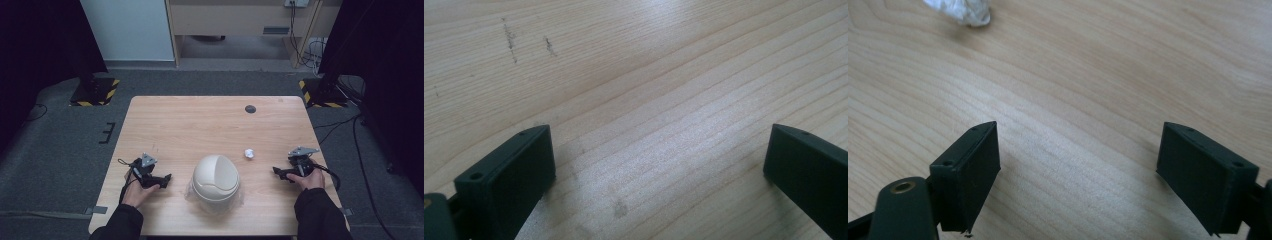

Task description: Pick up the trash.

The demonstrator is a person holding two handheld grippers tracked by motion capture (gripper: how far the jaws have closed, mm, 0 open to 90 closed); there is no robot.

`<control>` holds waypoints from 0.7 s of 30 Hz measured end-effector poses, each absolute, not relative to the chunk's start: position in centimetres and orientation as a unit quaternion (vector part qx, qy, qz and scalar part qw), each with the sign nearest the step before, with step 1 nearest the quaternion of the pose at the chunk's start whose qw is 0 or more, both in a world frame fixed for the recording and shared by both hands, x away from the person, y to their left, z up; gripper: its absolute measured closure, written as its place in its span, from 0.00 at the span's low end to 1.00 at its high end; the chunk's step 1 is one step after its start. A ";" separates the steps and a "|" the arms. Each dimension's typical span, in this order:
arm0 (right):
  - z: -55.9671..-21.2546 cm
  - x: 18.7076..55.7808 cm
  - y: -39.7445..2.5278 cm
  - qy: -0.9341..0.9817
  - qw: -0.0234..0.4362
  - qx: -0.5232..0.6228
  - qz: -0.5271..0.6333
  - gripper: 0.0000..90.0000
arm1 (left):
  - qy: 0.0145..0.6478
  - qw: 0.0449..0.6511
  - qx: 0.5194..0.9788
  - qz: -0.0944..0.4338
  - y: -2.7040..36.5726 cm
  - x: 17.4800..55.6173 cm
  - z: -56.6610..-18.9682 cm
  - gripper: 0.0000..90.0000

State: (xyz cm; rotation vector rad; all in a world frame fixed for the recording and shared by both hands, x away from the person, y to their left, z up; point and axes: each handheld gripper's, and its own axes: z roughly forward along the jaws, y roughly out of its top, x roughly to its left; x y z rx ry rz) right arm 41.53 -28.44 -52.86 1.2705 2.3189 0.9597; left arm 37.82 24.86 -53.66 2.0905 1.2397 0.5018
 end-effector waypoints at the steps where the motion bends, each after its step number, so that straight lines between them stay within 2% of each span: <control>1: -52.7 41.5 -28.5 0.809 0.164 0.449 0.342 0.21 | 0.473 0.324 0.797 0.191 24.9 37.8 -53.7 0.00; 21: -48.0 41.2 -28.4 0.744 0.204 0.431 0.467 0.20 | 0.473 0.324 0.797 0.192 24.8 37.8 -53.7 0.00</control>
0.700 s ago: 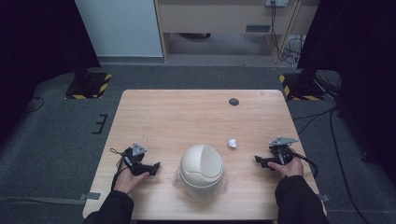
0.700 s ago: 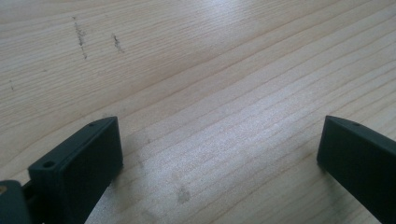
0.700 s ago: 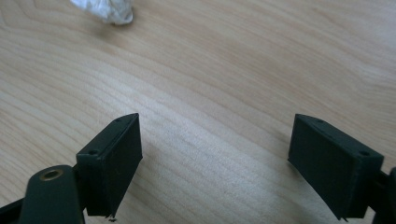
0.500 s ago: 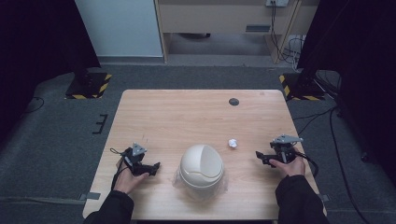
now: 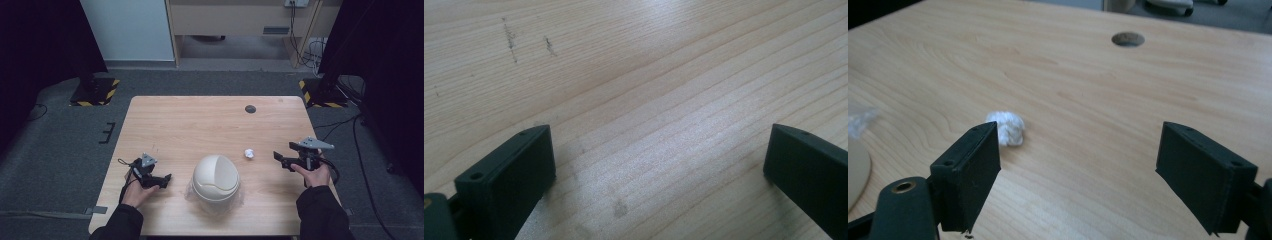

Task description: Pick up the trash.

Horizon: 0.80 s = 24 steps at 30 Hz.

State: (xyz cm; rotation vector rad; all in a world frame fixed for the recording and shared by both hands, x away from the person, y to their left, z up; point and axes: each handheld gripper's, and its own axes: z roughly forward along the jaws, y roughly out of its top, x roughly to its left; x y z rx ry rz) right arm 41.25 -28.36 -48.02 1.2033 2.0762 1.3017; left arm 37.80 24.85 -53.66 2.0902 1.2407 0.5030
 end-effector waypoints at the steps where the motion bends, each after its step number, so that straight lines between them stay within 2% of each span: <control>1: -47.7 41.2 -28.3 0.741 0.209 0.430 0.471 0.20 | 0.473 0.324 0.797 0.192 24.8 37.8 -53.7 0.00; 24: -39.7 39.3 -26.9 0.704 0.242 0.357 0.563 0.20 | 0.474 0.323 0.797 0.192 24.8 37.8 -53.7 0.00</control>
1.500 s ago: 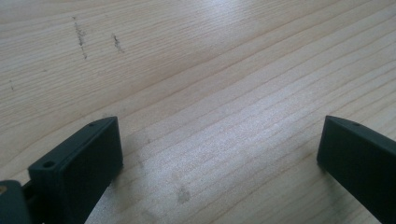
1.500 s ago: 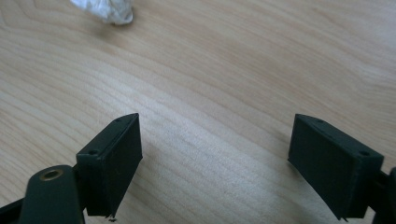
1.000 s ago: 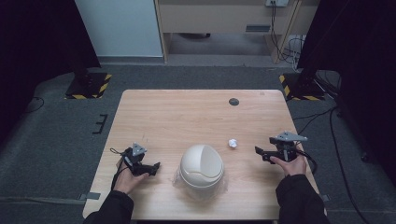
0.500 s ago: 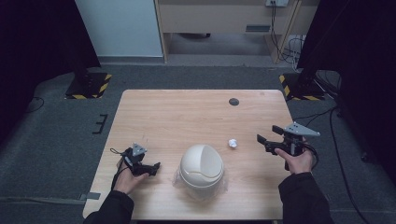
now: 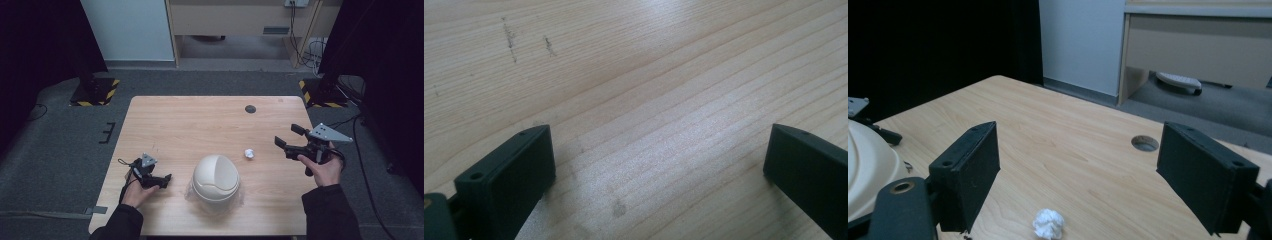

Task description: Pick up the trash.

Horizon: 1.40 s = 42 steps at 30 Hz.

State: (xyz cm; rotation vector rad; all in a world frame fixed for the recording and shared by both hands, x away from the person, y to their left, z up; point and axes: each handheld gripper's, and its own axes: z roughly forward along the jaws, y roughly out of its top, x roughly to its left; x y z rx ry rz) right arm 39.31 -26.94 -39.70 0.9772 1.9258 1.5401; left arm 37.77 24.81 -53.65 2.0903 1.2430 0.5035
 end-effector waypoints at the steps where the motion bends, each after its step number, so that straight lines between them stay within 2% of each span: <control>1: -39.4 39.2 -26.7 0.703 0.242 0.356 0.566 0.20 | 0.474 0.323 0.797 0.192 24.8 37.8 -53.7 0.00; 9: -37.7 38.3 -24.7 0.711 0.238 0.315 0.582 0.19 | 0.474 0.323 0.797 0.192 24.8 37.8 -53.7 0.00; 16: -37.2 37.7 -22.3 0.718 0.216 0.294 0.593 0.20 | 0.474 0.323 0.797 0.192 24.8 37.8 -53.7 0.00; 18: -37.3 37.4 -21.4 0.720 0.197 0.286 0.601 0.21 | 0.474 0.323 0.797 0.192 24.8 37.8 -53.7 0.00; 29: -39.4 36.9 -17.7 0.759 0.137 0.250 0.586 0.23 | 0.474 0.323 0.797 0.192 24.8 37.8 -53.7 0.00; 42: -42.0 36.8 -15.6 0.797 0.104 0.237 0.545 0.22 | 0.474 0.323 0.796 0.192 24.8 37.8 -53.7 0.00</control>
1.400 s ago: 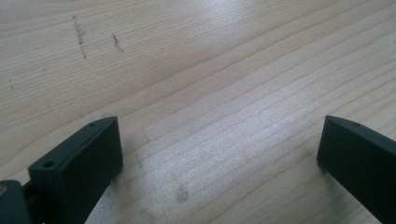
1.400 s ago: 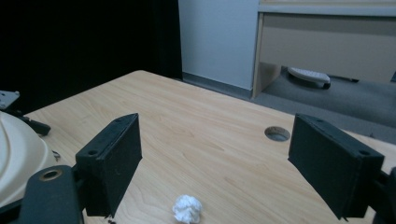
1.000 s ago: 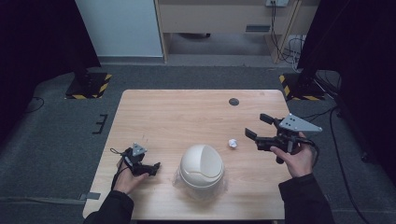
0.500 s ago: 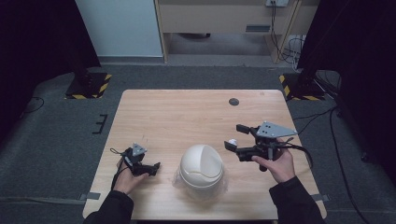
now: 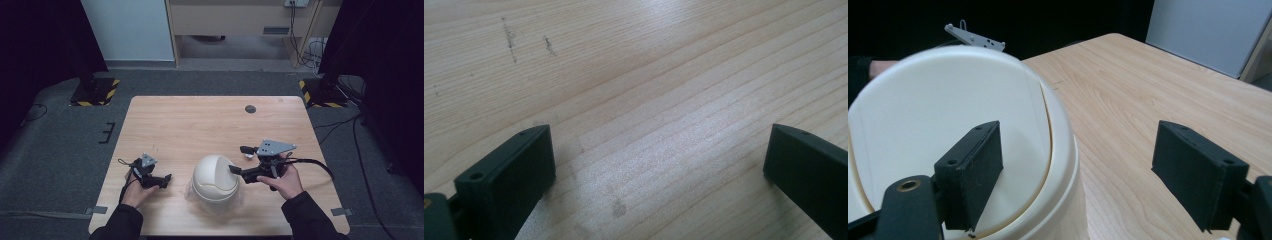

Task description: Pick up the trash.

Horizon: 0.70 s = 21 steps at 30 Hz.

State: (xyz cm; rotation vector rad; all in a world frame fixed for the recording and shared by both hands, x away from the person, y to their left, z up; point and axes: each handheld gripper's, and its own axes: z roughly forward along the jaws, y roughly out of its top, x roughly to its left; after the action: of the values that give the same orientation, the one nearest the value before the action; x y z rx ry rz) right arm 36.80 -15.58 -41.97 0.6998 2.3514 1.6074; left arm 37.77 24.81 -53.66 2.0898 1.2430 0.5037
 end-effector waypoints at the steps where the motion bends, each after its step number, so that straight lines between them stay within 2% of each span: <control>1: -42.1 36.8 -15.5 0.798 0.103 0.238 0.544 0.22 | 0.474 0.323 0.796 0.192 24.8 37.8 -53.7 0.00; 21: -44.2 36.8 -14.0 0.816 0.083 0.242 0.519 0.22 | 0.474 0.323 0.797 0.192 24.8 37.8 -53.7 0.00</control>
State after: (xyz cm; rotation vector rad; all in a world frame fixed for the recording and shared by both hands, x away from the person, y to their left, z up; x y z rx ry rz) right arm 36.83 -14.02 -44.16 0.7226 2.4344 1.5493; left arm 37.77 24.81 -53.65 2.0906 1.2428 0.5042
